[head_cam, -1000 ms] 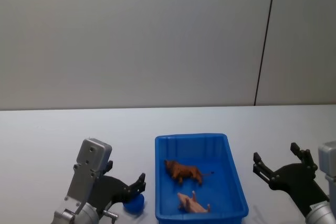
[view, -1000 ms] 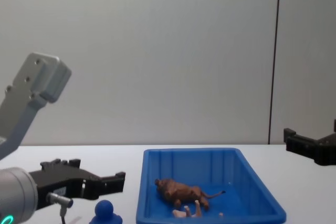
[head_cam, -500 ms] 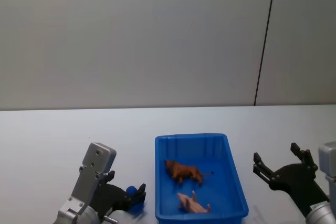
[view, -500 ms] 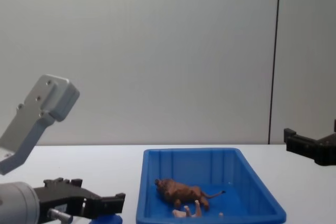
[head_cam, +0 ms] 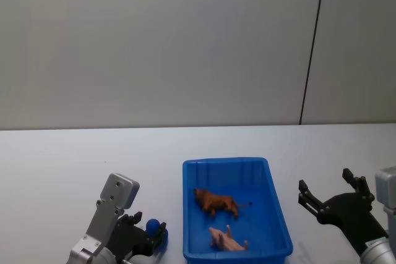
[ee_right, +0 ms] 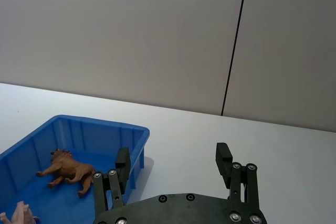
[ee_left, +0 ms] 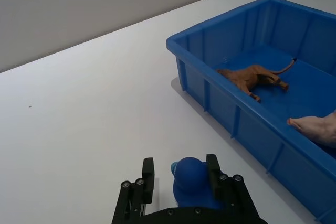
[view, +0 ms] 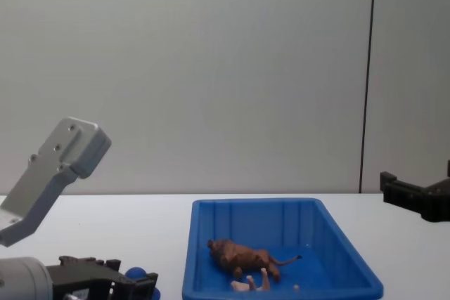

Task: Pick up the two dolls from the table and place them into the box.

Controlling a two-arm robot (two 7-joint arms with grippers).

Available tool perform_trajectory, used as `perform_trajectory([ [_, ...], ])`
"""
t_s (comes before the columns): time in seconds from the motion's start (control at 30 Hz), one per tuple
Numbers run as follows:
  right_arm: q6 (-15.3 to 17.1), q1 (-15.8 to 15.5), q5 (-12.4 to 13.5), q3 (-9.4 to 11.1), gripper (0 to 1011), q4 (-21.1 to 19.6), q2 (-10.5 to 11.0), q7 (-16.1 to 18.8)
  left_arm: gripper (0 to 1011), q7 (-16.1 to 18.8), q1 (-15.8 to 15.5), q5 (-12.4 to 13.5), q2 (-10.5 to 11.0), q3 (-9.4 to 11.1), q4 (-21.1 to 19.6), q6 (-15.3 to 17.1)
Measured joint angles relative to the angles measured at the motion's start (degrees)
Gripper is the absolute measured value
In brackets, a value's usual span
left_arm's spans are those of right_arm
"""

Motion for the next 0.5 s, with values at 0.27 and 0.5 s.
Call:
perform_trajectory([
  [0.27,0.0,0.0,0.0,0.0,1001,0.0,0.0,0.0,416,-0.61,-0.07,0.35,-0.11,-0.04,0.14,-0.01],
  [0.5,0.0,0.0,0.0,0.0,1001,0.0,0.0,0.0,300,-1.1,-0.08,0.4,-0.21,-0.12,-0.41,-1.3],
])
